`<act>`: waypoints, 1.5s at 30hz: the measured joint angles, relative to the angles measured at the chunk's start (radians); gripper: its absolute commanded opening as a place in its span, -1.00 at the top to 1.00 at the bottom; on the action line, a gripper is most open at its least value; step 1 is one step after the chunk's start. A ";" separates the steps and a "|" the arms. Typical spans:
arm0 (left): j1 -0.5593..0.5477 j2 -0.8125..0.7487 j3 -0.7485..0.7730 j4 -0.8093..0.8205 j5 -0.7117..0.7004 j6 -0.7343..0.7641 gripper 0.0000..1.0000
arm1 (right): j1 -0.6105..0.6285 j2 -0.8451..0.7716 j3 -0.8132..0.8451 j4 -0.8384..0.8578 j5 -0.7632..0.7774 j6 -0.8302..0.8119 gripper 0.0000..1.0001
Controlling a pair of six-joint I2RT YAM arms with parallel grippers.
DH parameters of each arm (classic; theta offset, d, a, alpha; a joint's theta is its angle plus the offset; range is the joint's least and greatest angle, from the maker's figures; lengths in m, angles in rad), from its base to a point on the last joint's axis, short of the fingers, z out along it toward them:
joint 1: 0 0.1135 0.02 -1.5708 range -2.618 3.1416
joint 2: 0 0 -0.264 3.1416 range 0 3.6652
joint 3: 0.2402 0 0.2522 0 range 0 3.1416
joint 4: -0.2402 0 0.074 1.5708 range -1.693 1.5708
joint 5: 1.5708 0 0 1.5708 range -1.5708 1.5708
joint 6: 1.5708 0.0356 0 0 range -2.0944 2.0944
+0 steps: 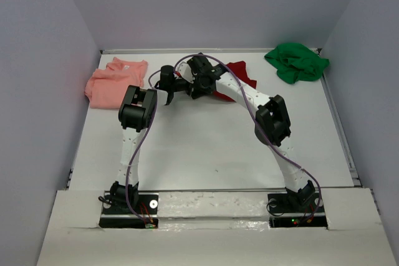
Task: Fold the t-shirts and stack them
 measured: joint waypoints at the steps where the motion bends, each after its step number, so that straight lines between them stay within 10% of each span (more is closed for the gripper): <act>1: 0.000 0.003 0.000 0.001 0.000 -0.002 -0.42 | 0.000 0.000 0.000 0.000 0.000 0.000 1.00; 35: 0.007 0.056 0.115 -0.126 -0.019 0.129 -0.27 | 0.008 -0.006 -0.013 -0.014 0.000 0.000 1.00; 43: 0.019 0.059 0.126 -0.172 -0.026 0.161 0.81 | 0.015 -0.007 -0.014 -0.016 -0.002 0.000 1.00; 45: 0.019 0.060 0.133 -0.176 -0.022 0.168 0.83 | 0.015 -0.007 -0.014 -0.016 -0.004 0.000 1.00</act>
